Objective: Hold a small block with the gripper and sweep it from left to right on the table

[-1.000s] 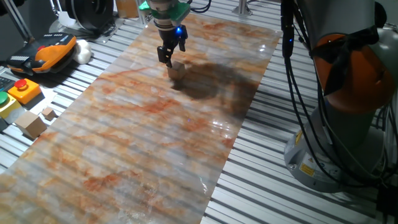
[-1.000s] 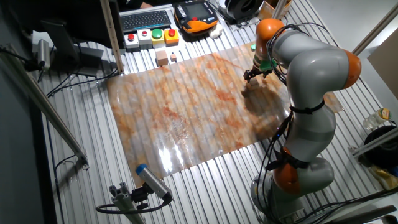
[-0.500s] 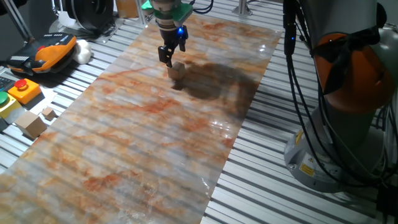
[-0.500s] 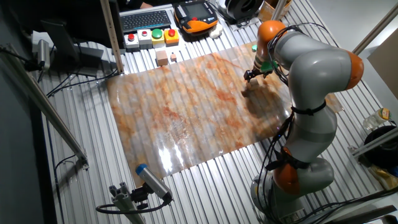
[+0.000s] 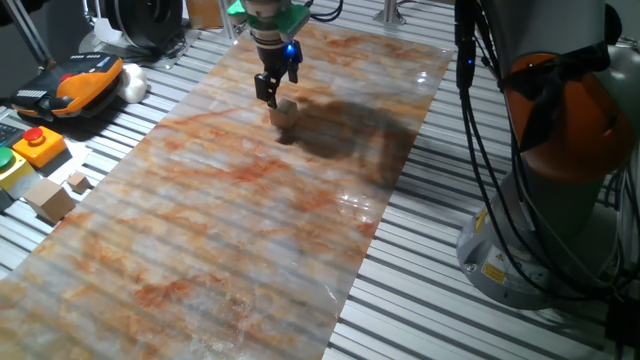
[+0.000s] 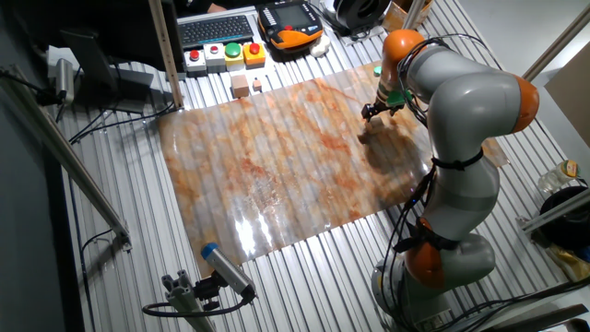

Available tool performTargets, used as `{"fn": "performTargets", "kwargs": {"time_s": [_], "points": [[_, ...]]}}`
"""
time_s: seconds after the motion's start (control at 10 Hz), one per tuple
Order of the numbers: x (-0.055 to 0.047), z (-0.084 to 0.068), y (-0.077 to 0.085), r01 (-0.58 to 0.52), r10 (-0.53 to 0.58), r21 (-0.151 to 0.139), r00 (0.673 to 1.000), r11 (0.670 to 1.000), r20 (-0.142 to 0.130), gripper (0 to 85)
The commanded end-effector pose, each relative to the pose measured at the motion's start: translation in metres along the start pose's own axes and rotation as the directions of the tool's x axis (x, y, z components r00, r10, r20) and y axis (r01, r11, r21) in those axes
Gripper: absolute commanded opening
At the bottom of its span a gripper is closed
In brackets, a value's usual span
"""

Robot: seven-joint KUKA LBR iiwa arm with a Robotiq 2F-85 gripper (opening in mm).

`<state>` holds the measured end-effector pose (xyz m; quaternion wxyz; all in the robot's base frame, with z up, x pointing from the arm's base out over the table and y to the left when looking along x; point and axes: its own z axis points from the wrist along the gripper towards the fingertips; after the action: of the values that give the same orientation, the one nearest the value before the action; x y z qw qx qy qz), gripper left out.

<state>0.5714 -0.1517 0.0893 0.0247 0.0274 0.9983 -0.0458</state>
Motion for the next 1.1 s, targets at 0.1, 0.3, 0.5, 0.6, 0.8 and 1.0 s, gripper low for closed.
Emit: {"fn": "performTargets", "kwargs": {"time_s": [0.1,0.3,0.5,0.6,0.8,1.0], "points": [[-0.003,0.004,0.0,0.016,-0.016,-0.008,1.0,1.0,0.005,85.0],[-0.009,0.012,0.001,0.03,-0.03,-0.023,1.0,0.999,0.005,85.0],[-0.011,0.02,-0.001,0.033,-0.033,-0.037,0.999,0.999,0.006,68.0],[-0.011,0.023,-0.002,0.038,-0.038,-0.037,0.999,0.999,-0.001,68.0],[-0.01,0.025,-0.003,0.046,-0.047,-0.044,0.999,0.998,-0.013,68.0],[-0.009,0.026,-0.002,0.034,-0.035,-0.046,0.999,0.998,-0.021,68.0]]}}
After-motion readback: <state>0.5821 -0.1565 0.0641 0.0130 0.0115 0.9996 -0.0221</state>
